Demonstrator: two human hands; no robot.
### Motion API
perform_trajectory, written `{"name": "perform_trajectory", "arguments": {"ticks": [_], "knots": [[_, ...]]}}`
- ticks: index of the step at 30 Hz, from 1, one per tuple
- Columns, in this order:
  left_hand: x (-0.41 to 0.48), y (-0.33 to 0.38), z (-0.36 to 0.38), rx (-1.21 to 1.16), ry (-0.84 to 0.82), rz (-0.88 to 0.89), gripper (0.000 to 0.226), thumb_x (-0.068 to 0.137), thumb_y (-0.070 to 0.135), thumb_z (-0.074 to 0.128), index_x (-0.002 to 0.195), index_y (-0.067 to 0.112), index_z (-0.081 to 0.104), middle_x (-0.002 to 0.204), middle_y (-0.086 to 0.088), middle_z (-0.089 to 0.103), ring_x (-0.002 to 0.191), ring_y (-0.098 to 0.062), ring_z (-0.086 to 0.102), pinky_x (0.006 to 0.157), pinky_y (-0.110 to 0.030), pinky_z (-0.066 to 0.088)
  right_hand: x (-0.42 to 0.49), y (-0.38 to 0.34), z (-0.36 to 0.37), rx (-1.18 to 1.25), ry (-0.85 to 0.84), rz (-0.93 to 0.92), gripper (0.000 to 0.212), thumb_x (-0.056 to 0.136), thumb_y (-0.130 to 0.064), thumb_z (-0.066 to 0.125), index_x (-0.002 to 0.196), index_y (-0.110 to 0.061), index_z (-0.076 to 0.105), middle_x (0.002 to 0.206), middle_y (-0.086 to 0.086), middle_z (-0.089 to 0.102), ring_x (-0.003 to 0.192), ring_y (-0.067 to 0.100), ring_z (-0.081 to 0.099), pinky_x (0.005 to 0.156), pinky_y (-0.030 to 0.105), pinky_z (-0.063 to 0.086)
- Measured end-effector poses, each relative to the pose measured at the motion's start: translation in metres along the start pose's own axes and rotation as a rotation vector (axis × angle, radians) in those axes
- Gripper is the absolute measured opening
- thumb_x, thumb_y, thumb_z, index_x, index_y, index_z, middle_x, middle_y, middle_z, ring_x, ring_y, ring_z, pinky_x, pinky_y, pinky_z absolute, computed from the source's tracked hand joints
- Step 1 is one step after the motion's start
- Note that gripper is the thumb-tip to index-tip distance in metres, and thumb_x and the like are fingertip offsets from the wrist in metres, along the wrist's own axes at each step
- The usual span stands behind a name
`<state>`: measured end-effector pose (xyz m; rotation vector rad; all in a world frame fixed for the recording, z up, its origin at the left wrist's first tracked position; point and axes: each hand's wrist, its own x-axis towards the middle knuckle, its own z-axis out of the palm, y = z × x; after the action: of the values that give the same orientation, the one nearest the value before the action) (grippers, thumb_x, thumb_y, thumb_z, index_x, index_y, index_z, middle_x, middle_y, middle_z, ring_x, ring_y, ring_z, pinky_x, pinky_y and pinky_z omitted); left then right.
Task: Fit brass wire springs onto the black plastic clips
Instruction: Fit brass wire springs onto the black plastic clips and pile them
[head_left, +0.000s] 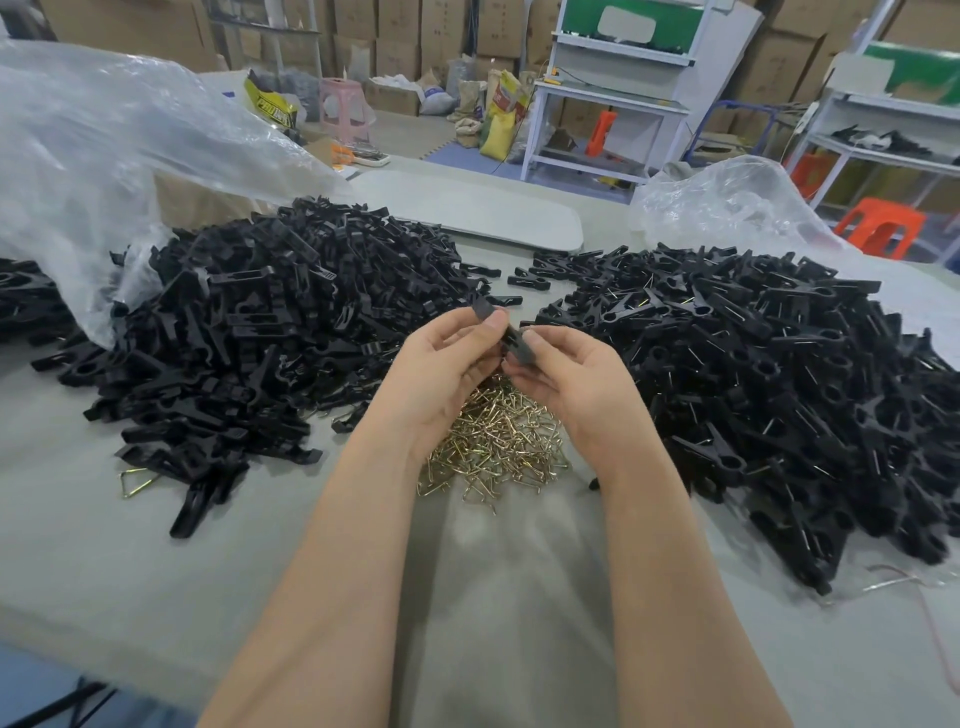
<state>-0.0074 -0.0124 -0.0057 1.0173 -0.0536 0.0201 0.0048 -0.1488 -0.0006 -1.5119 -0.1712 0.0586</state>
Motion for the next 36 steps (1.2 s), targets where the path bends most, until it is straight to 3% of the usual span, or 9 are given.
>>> {"name": "perform_trajectory", "arguments": {"ticks": [2,6,13,17,22,26,30,34,36], "knots": [[0.002,0.002,-0.002,-0.153,0.131,0.036,0.004,0.085,0.007,0.063,0.089,0.008,0.064,0.077,0.0,0.068,0.081,-0.009,0.066,0.081,-0.018,0.054,0.001,0.004,-0.004,-0.49,0.118,0.004,0.031,0.088,-0.031,0.065,0.11,-0.011,0.059,0.092,-0.005,0.066,0.087,0.011,0.064,0.079,0.026,0.052],[0.005,0.008,-0.008,-0.466,0.251,-0.003,0.013,0.087,-0.001,0.06,0.099,-0.004,0.063,0.092,-0.011,0.069,0.091,-0.015,0.069,0.067,-0.014,0.054,-0.003,0.014,0.01,-1.093,-0.104,0.133,0.058,0.079,-0.045,0.072,0.125,-0.014,0.054,0.111,0.0,0.059,0.102,0.018,0.057,0.084,0.027,0.042],[0.002,0.009,-0.009,-0.532,0.307,-0.048,0.017,0.085,0.015,0.067,0.1,0.006,0.063,0.087,-0.003,0.067,0.082,-0.01,0.064,0.073,-0.021,0.055,-0.001,0.021,0.028,-0.924,0.051,-0.08,0.024,0.093,-0.024,0.058,0.115,-0.016,0.065,0.109,0.003,0.068,0.097,0.018,0.062,0.084,0.025,0.044],[0.003,0.008,-0.009,-0.509,0.327,-0.057,0.01,0.088,0.015,0.064,0.094,0.007,0.063,0.083,-0.001,0.063,0.076,-0.006,0.06,0.066,-0.016,0.053,0.0,0.014,0.018,-0.73,0.085,-0.151,0.019,0.095,-0.028,0.053,0.095,-0.02,0.071,0.082,-0.008,0.07,0.08,0.011,0.062,0.07,0.024,0.044],[0.001,0.007,-0.005,-0.475,0.293,-0.129,0.004,0.089,0.01,0.061,0.089,0.006,0.063,0.082,-0.005,0.065,0.079,-0.009,0.062,0.072,-0.018,0.056,0.002,0.012,0.011,-0.668,0.03,-0.184,0.029,0.099,-0.029,0.047,0.094,-0.016,0.073,0.036,-0.015,0.041,0.039,0.002,0.038,0.045,0.017,0.026],[0.002,0.007,-0.005,-0.455,0.291,-0.147,0.003,0.09,0.008,0.059,0.089,0.005,0.061,0.082,-0.003,0.064,0.08,-0.01,0.061,0.075,-0.019,0.055,0.003,0.009,0.01,-0.493,0.119,-0.105,0.024,0.098,-0.021,0.049,0.084,-0.018,0.069,0.061,-0.001,0.064,0.052,0.004,0.052,0.053,0.022,0.044],[0.001,0.005,-0.003,-0.408,0.278,-0.164,0.003,0.089,0.013,0.062,0.089,0.01,0.061,0.084,-0.001,0.067,0.084,-0.01,0.061,0.078,-0.022,0.053,0.002,0.009,0.014,-0.201,0.09,0.016,0.021,0.098,-0.01,0.048,0.082,-0.009,0.062,0.063,0.006,0.063,0.047,0.008,0.057,0.048,0.019,0.047],[0.002,0.005,-0.004,-0.404,0.295,-0.161,0.004,0.089,0.014,0.062,0.089,0.01,0.06,0.086,-0.001,0.066,0.083,-0.01,0.06,0.079,-0.023,0.051,0.002,0.011,0.008,-0.677,0.109,-0.088,0.01,0.089,-0.027,0.063,0.094,-0.02,0.067,0.076,-0.011,0.064,0.067,-0.001,0.057,0.062,0.009,0.043],[0.002,0.005,-0.005,-0.421,0.299,-0.154,0.005,0.089,0.014,0.063,0.089,0.01,0.06,0.084,-0.001,0.066,0.081,-0.009,0.06,0.077,-0.022,0.051,0.0,0.008,0.005,-0.906,-0.036,-0.057,0.02,0.082,-0.038,0.069,0.098,-0.027,0.064,0.083,-0.014,0.06,0.072,-0.003,0.051,0.059,0.01,0.035]]}}
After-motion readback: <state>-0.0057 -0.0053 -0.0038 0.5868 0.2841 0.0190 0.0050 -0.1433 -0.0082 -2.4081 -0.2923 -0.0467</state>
